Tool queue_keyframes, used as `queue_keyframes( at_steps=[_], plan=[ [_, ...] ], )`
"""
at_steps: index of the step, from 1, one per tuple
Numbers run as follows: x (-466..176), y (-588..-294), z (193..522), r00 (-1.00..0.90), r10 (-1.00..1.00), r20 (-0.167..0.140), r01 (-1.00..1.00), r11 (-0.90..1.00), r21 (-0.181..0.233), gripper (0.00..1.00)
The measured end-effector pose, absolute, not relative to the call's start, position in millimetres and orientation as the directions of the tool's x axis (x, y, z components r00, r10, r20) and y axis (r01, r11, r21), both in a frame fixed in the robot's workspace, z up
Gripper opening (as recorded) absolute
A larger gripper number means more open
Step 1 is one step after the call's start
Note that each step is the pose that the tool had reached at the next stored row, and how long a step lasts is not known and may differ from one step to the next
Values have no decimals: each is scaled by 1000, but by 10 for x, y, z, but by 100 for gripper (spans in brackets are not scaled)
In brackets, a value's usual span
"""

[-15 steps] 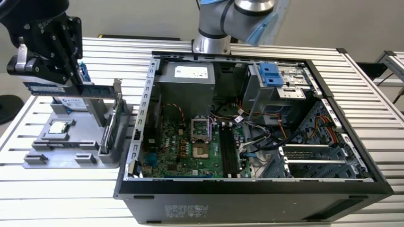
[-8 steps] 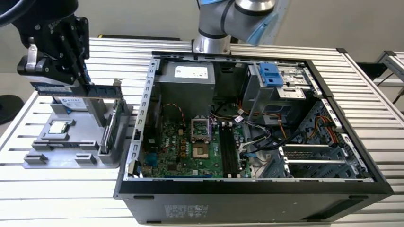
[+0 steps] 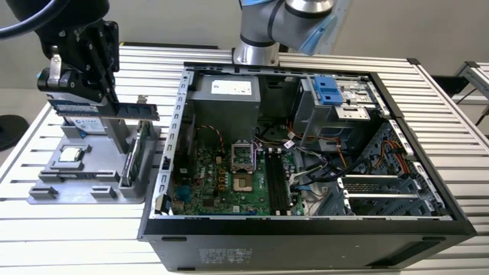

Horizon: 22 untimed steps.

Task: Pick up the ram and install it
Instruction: 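Pick up the ram and move it above insertion slot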

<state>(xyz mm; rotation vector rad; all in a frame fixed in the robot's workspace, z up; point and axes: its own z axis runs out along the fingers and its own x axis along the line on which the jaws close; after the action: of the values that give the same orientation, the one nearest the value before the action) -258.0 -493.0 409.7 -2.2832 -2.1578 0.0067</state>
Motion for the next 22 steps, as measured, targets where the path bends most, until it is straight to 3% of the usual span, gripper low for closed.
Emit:
queue_keyframes(
  at_steps=[22],
  plan=[
    [-2226,-4930,4096,56,998,-3,998,-56,-3,0]
  ],
)
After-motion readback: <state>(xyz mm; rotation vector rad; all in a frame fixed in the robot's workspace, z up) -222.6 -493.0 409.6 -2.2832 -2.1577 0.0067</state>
